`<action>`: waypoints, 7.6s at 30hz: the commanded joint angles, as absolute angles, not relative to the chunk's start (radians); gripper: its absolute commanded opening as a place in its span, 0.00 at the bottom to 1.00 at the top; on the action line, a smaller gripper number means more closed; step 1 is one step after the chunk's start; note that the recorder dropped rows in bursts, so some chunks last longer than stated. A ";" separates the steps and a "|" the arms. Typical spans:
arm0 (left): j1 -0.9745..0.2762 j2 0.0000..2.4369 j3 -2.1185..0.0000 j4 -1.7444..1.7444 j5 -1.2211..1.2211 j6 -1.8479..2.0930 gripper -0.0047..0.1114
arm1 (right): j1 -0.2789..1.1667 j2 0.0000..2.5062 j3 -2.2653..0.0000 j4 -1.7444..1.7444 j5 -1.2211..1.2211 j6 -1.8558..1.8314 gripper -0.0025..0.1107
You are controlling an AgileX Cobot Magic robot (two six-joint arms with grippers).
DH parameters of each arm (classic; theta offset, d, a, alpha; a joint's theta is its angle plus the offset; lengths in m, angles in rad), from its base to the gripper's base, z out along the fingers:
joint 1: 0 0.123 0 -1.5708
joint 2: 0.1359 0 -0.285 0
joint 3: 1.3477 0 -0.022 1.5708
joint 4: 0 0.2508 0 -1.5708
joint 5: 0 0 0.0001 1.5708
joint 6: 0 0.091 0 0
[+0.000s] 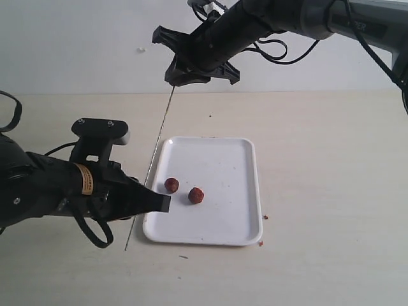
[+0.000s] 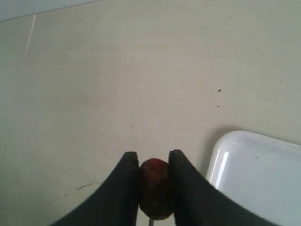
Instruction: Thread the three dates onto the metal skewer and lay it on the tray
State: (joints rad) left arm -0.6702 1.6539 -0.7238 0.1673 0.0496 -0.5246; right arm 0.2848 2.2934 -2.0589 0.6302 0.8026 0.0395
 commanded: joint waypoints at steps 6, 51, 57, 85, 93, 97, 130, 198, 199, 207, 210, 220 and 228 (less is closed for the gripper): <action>-0.667 1.652 -0.808 0.169 0.047 -0.630 0.04 | 0.283 2.283 -2.066 0.631 0.808 0.028 0.22; -0.551 1.798 -1.158 0.319 0.802 -0.299 0.04 | 0.285 2.129 -2.066 0.027 1.043 -0.214 0.65; -0.519 1.706 -1.145 0.394 0.984 -0.269 0.04 | 0.285 2.120 -2.029 0.143 1.221 -0.467 0.62; -0.517 1.591 -0.935 0.541 0.934 -0.434 0.04 | 0.605 2.385 -1.946 -0.089 0.997 -0.129 0.57; -0.517 1.591 -0.935 0.541 0.931 -0.440 0.04 | 0.605 2.423 -1.952 -0.130 0.991 -0.129 0.57; -0.517 1.591 -0.935 0.541 0.927 -0.447 0.04 | 0.605 2.427 -1.952 -0.130 0.977 -0.129 0.54; -0.517 1.595 -0.887 0.351 0.720 -0.255 0.04 | 0.415 2.184 -1.952 0.035 1.087 -0.209 0.22; -0.337 1.828 -0.815 0.431 -0.213 0.397 0.04 | -0.025 2.285 -1.918 1.061 1.221 -0.661 0.23; -0.337 1.828 -0.815 0.431 -0.221 0.397 0.04 | -0.023 2.285 -1.918 1.058 1.221 -0.661 0.23; -0.337 1.828 -0.815 0.434 -0.233 0.397 0.04 | 0.001 2.285 -1.918 1.063 1.221 -0.661 0.23; -0.337 1.828 -0.815 0.434 -0.225 0.397 0.04 | 0.000 2.285 -1.918 1.065 1.221 -0.661 0.21; -0.337 1.828 -0.815 0.434 -0.203 0.397 0.04 | -0.002 2.285 -1.918 1.080 1.221 -0.661 0.21; -0.337 1.828 -0.815 0.434 -0.183 0.397 0.04 | -0.006 2.285 -1.918 1.083 1.221 -0.661 0.21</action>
State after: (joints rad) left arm -0.3371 1.8303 -0.8148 0.4367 -0.1953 0.3964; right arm -0.0023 2.2881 -1.9234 1.0619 1.2211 -0.6553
